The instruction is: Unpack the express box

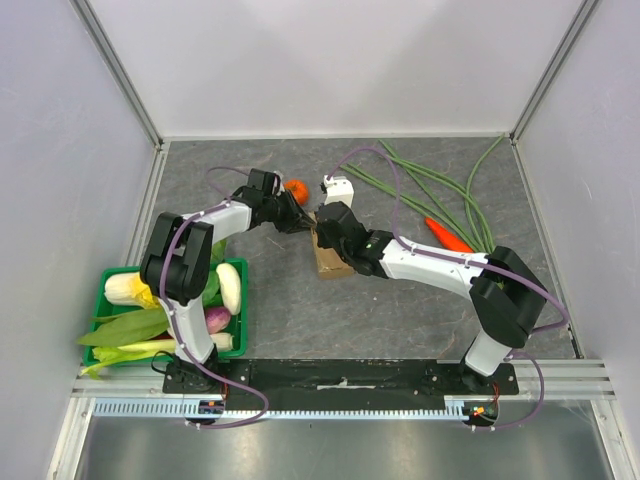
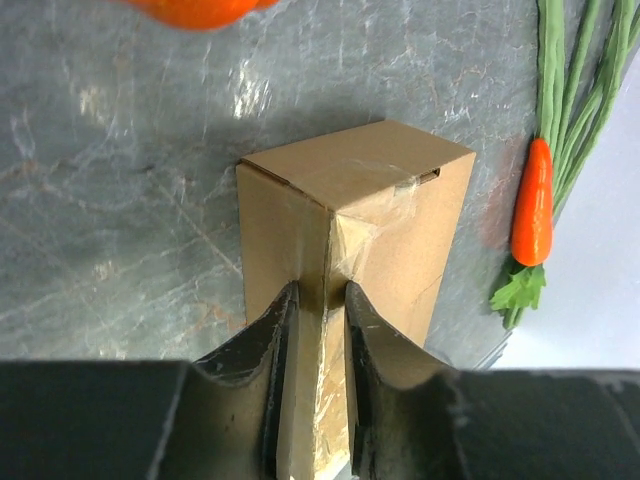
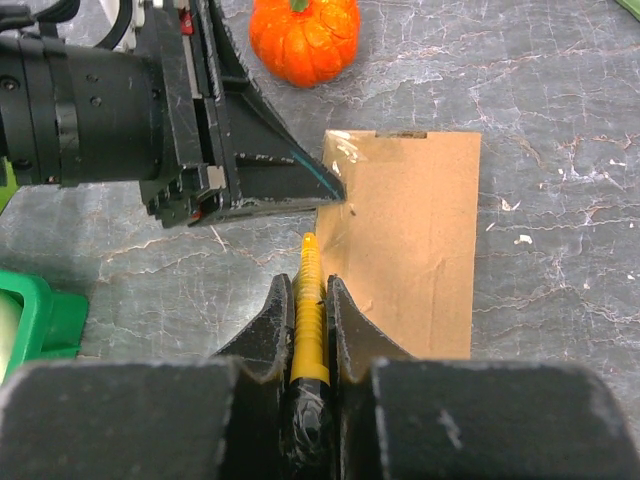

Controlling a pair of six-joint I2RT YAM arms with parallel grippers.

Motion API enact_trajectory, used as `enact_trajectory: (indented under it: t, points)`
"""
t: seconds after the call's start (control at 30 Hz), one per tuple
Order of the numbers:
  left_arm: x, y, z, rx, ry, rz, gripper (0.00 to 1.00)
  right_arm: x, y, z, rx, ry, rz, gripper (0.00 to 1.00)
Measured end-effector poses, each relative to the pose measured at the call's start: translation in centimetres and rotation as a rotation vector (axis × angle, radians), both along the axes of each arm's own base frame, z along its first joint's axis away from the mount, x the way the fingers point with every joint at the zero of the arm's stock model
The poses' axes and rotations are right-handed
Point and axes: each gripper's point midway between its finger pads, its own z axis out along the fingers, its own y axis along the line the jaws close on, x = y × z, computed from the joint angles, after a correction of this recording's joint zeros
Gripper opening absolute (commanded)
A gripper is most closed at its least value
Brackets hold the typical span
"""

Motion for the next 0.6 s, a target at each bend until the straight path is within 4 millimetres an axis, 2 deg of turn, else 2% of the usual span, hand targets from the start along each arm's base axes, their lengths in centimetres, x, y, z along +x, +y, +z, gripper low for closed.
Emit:
enact_trajectory:
  t: [0.1,0.2,0.3,0.47,0.6]
  points:
    - [-0.8,0.2,0.0,-0.016,0.041,0.035,0.26,0.0,0.0,0.0,0.001,-0.002,-0.001,0.00]
    - [-1.2,0.4,0.0,-0.011,0.055,0.052,0.37,0.1,0.0,0.1,0.002,-0.007,-0.005,0.00]
    - [-1.4,0.9,-0.1,0.013,0.061,0.065,0.43,0.2,0.1,-0.2,0.001,-0.006,-0.005,0.00]
    - [-1.8,1.3,-0.4,0.043,0.064,0.062,0.45,0.3,0.3,-1.2,-0.013,0.008,-0.001,0.00]
    - [-1.8,1.4,-0.5,0.048,0.061,0.055,0.45,0.2,0.4,-1.2,-0.011,0.011,0.004,0.00]
